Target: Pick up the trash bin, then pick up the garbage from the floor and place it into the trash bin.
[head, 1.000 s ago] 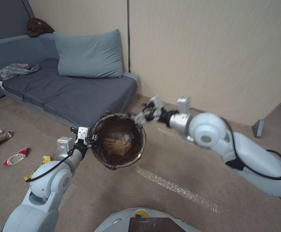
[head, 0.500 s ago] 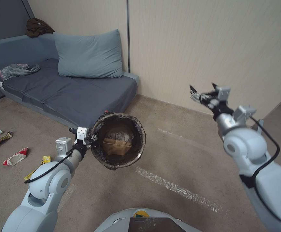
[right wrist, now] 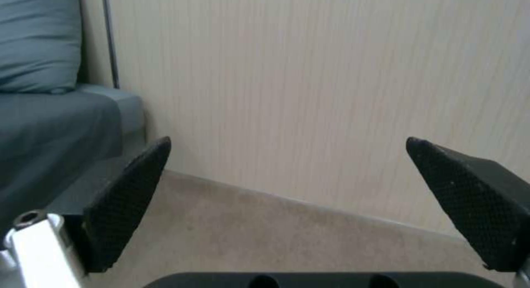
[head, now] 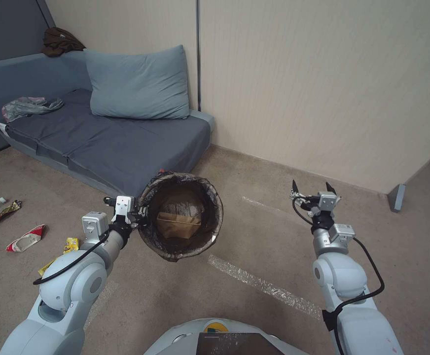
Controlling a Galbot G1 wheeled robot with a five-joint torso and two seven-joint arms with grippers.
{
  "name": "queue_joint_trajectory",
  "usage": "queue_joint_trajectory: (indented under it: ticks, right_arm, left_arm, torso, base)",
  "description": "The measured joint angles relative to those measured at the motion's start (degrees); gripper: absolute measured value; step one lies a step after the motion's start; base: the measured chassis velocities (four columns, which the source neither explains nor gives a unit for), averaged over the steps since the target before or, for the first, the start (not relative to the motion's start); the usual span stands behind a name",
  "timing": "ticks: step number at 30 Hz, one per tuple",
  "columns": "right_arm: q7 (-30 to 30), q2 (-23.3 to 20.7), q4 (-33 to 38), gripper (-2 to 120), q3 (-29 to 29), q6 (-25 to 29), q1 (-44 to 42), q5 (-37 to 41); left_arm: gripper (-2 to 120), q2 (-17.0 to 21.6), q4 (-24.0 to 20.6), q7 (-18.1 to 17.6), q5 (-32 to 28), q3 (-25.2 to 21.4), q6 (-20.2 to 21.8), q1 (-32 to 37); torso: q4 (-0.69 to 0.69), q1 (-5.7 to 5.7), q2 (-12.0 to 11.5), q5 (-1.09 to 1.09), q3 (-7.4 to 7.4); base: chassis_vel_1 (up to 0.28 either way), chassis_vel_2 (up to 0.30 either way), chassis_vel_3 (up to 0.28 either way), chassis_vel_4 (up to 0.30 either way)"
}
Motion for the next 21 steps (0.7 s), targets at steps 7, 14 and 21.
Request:
queue_joint_trajectory:
  ticks: [7, 14, 21]
  right_arm:
    - [0.14, 0.78, -0.99, 100, 0.24, 1.44, -0.72, -0.41]
    - [0.06, 0.80, -1.95, 100, -0.29, 2.29, -0.89, -0.66]
    - [0.03, 0.62, -2.36, 100, -0.69, 2.22, -0.32, -0.59]
  left_arm:
    - [0, -0.26, -0.29, 0.10, 0.17, 0.04, 0.00, 0.05]
    - [0, -0.18, -0.39, 0.06, 0.20, -0.20, 0.00, 0.14]
    - [0, 0.01, -0.20, 0.08, 0.24, -0.21, 0.00, -0.25]
  torso:
    - [-0.01, 0.00, 0.00, 0.01, 0.00]
    - [0.00, 0.00, 0.00, 0.01, 0.00]
    - [0.00, 0.00, 0.00, 0.01, 0.00]
  base:
    - [0.029, 0.029, 0.031, 0.029]
    - [0.083, 0.079, 0.067, 0.076]
    - [0.080, 0.100, 0.097, 0.085]
